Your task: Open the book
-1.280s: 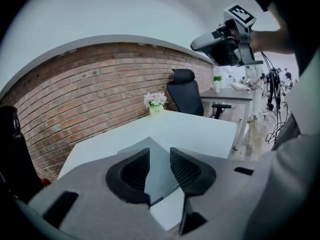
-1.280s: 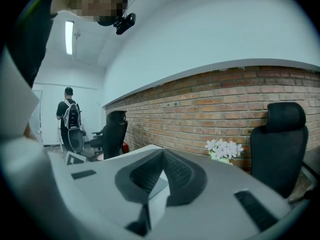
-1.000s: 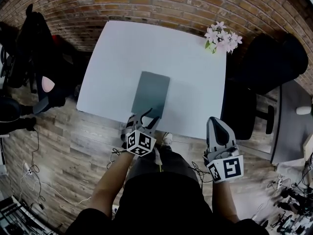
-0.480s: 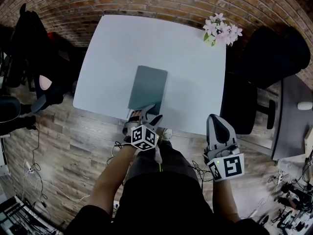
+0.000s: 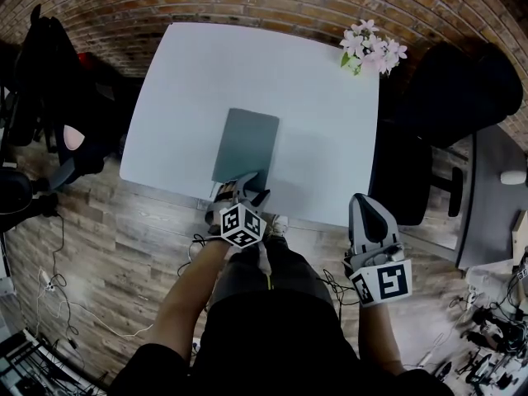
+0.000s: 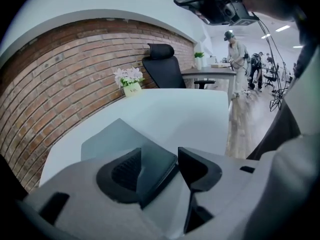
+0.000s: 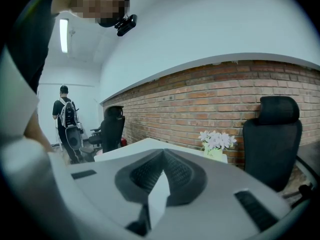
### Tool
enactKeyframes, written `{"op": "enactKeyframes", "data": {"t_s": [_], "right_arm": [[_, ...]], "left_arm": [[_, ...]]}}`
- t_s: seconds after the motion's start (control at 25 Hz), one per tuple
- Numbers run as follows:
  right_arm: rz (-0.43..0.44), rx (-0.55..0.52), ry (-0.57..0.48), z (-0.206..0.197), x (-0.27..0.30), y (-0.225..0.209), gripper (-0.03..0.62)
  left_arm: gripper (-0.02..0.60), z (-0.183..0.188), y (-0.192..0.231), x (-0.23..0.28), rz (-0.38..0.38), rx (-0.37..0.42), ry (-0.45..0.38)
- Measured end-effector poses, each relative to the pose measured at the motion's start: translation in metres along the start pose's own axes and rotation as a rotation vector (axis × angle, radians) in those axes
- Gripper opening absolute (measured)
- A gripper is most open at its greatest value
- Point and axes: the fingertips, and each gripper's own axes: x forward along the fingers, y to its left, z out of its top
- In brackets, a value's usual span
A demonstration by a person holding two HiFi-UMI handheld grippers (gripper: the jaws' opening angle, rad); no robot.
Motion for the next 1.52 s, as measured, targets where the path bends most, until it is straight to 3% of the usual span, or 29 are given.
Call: {"op": "enactKeyframes", "data": {"t_s": [0.28, 0.52, 0.84, 1.12, 1.28, 1.52], "right_arm": [[0.004, 0.006, 0.004, -0.002, 0.002, -0.003, 0.011], [0.013, -0.003, 0.01, -0.004, 0.002, -0.003, 0.011], [0.024, 0.007, 0.01, -0.005, 0.005, -0.004, 0.011], [0.032, 0.003, 0.001, -0.002, 0.008, -0.005, 0.011], [0.039, 0.005, -0.007, 0.0, 0.011, -0.005, 0.011], [0.062, -0.003, -0.017, 0.004, 0.015, -0.001, 0.011]], "left_arm": [[0.221, -0.001, 0.002, 0.001, -0.011, -0.037, -0.019], [0.153, 0.001, 0.002, -0.001, -0.025, -0.082, -0.049], [0.051, 0.008, 0.003, -0.005, -0.056, -0.208, -0.066], [0.037, 0.018, 0.013, -0.015, -0.039, -0.314, -0.12], [0.037, 0.025, 0.023, -0.024, -0.021, -0.415, -0.166], [0.035, 0.044, 0.044, -0.046, 0.022, -0.489, -0.239]]}}
